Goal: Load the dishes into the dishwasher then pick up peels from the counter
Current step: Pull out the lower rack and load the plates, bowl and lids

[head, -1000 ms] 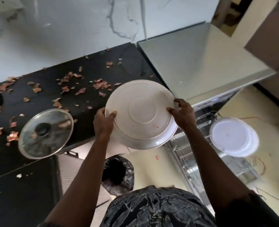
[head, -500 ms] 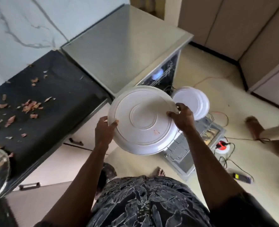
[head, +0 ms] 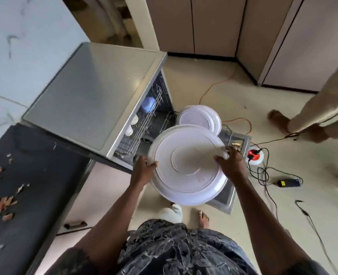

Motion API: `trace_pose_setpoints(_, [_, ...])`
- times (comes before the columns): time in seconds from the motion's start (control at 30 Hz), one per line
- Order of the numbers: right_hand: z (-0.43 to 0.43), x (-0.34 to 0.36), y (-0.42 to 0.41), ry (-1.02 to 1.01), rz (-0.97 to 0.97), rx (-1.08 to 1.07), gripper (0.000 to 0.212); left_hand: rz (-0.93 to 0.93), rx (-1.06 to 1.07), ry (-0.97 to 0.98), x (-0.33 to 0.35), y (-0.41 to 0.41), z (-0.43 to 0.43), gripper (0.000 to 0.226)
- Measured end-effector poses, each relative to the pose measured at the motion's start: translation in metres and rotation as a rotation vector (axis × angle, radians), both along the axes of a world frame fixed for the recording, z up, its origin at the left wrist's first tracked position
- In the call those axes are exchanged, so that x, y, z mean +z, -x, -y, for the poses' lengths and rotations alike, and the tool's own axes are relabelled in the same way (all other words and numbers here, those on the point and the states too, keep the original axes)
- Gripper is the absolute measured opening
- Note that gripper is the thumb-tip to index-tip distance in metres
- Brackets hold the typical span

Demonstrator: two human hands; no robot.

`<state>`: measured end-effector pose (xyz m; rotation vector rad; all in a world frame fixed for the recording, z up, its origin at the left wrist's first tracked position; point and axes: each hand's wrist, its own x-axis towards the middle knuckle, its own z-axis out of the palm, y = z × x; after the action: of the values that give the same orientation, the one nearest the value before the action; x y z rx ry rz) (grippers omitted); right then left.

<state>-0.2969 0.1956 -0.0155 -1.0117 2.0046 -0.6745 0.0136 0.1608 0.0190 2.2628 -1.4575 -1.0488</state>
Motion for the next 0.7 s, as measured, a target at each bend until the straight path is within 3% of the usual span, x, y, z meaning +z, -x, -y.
trace_pose_setpoints(0.37, [0.009,-0.037,0.017,-0.074,-0.088,-0.132,0.056,0.091,-0.288,-0.166,-0.045,0.033,0.076,0.052])
trace_pose_setpoints(0.7, [0.067,-0.181,0.000,-0.329,-0.145,-0.157,0.051,0.108,-0.368,-0.363,-0.217,0.030,0.173,0.063])
